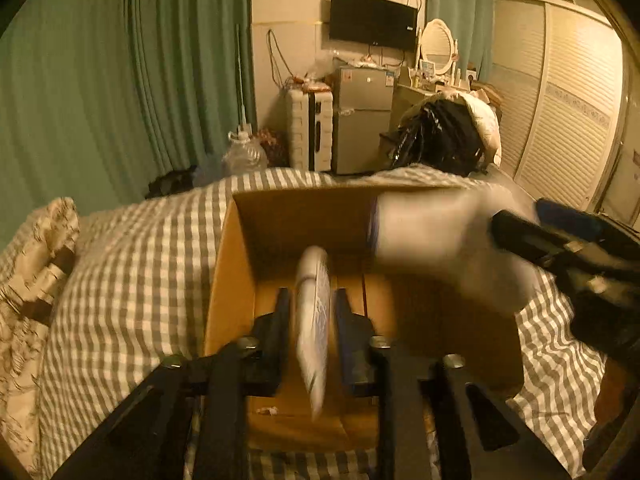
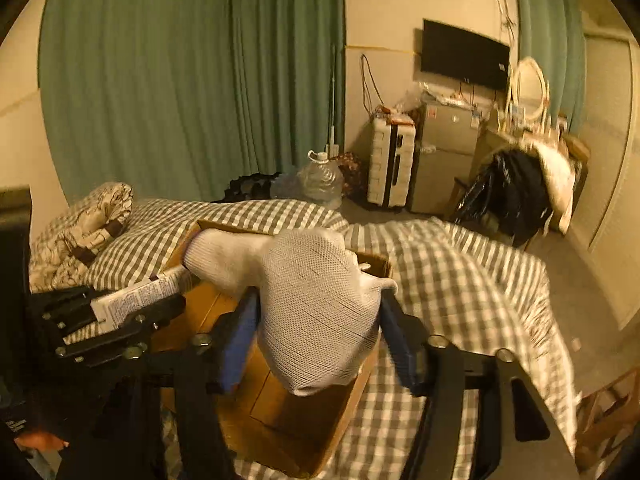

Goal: Organize objects
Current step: 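Grasp the toothpaste tube with the left tool while the right tool grasps the white sock, then drop the tube and sock into the cardboard box, opening both tools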

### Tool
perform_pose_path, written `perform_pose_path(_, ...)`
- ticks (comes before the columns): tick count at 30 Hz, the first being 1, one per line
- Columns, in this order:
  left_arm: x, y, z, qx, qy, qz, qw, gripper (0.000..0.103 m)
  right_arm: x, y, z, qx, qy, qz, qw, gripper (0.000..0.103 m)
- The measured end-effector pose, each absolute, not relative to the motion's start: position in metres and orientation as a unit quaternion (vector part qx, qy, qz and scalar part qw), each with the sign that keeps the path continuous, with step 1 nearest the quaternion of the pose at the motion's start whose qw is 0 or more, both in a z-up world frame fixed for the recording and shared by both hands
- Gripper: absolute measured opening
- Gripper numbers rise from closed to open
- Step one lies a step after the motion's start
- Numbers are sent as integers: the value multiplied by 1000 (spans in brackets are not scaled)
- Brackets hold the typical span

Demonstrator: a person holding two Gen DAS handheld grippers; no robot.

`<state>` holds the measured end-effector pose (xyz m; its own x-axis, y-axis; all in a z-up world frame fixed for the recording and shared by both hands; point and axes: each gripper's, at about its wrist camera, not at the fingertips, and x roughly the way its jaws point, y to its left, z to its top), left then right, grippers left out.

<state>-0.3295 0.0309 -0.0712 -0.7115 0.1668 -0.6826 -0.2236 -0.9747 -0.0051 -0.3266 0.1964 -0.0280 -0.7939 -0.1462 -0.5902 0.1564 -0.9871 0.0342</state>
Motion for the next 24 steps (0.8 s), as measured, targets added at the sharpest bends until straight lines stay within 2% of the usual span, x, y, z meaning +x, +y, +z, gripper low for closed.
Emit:
perform_pose_path(1, -329, 31, -73, -371, 39, 923, 99, 68, -324, 203, -30, 310, -1, -948, 75, 78)
perform_pose_path(2, -326, 30, -71, -371, 40, 923, 88, 83, -321, 207, -29, 307, -5, -949, 70, 78)
perform_pose_path(8, -280, 23, -28, -347, 44, 934, 77, 84, -284, 225, 18, 278, -5, -959, 60, 82)
perform_pose_path(16, -189, 13, 33, -317, 50, 946, 55, 84, -179, 220, 86, 252, 52, -963, 74, 84)
perform_pose_path(20, -144, 9, 36, -318, 48, 946, 47, 84, -122, 215, 95, 251, 74, -961, 94, 87)
perform_pose_path(24, -105, 10, 13, -326, 48, 944, 31, 84, -79, 210, 78, 265, 88, -955, 100, 87)
